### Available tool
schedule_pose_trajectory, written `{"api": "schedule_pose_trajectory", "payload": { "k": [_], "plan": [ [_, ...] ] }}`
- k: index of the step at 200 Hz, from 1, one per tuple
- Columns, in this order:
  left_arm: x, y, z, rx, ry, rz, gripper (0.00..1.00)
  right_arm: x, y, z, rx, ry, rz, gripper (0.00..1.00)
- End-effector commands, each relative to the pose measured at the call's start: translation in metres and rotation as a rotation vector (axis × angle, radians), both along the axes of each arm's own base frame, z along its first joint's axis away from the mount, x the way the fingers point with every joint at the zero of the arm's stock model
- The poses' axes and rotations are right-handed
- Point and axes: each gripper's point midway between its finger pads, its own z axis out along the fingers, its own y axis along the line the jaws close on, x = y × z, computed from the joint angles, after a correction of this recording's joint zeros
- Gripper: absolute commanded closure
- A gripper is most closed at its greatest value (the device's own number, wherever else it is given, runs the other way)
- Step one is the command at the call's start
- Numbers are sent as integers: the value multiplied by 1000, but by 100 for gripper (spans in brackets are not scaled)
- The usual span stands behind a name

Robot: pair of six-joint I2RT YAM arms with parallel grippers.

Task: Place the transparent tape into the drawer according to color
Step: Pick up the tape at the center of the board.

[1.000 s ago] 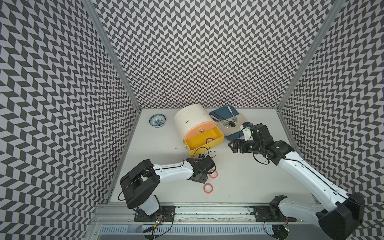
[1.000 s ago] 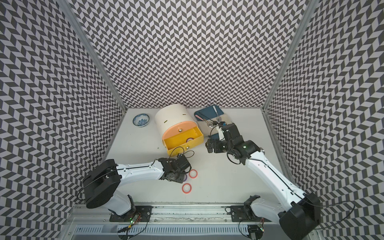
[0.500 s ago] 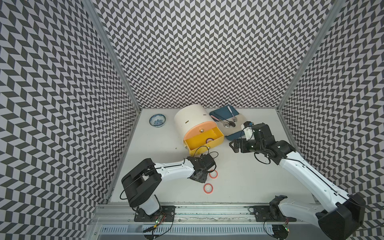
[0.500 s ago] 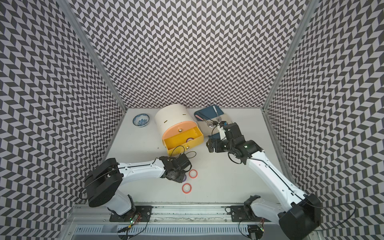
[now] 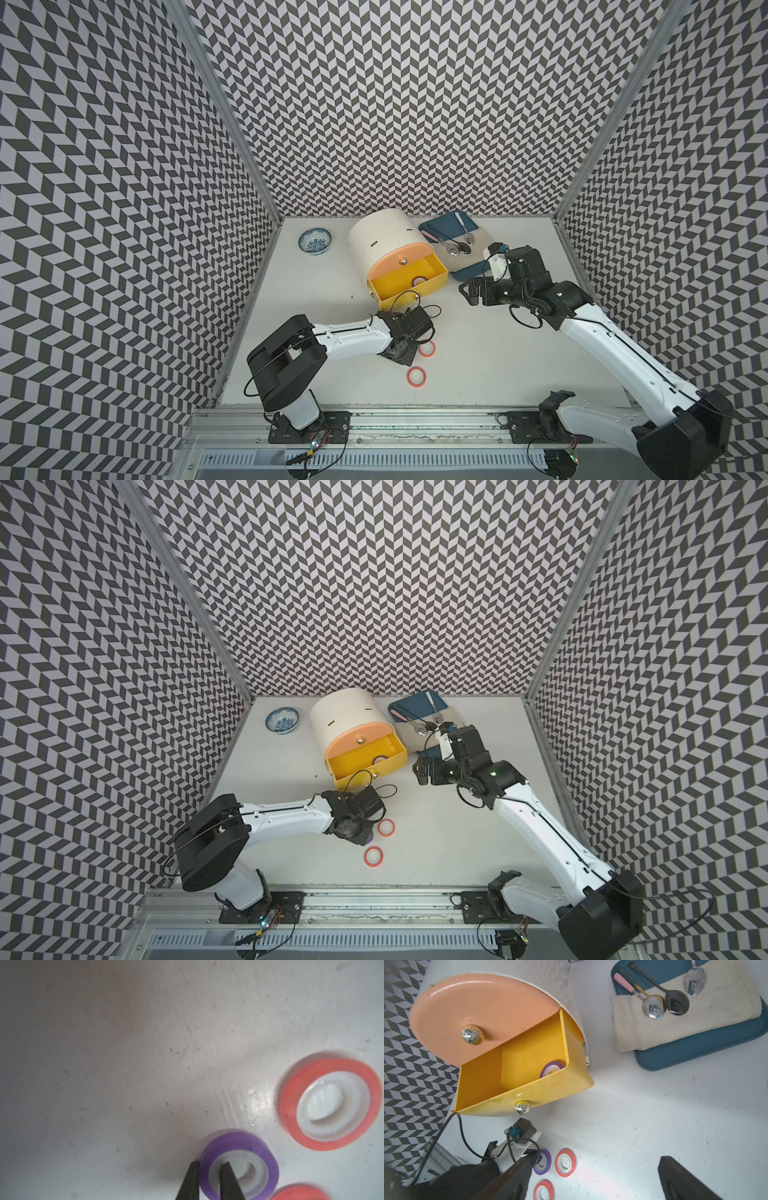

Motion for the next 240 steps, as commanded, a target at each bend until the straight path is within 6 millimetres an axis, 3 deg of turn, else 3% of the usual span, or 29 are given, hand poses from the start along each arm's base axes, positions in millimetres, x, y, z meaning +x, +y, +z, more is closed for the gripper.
{"api": "schedule_pose_trajectory", "payload": {
  "k": [1, 49, 93, 133, 166, 206, 240],
  "plan": [
    [-33, 32, -28, 129, 141, -7, 100, 4, 0, 15, 25, -53, 1, 0],
    [-9, 27, 15, 92, 15, 51, 100, 4, 0, 17, 31, -57, -2, 0],
    [-5, 28, 43, 53, -27, 80, 100, 1, -1, 16, 35, -58, -1, 0],
    [0, 28, 82, -11, -98, 113, 100, 1, -2, 19, 39, -63, -4, 0],
    [5, 28, 119, -68, -161, 137, 100, 1, -2, 20, 42, -63, -5, 0],
    [19, 24, 178, -150, -269, 164, 100, 0, -3, 22, 47, -67, -9, 0],
    [43, 18, 230, -215, -398, 196, 100, 0, -3, 24, 51, -67, -13, 0]
  ]
}}
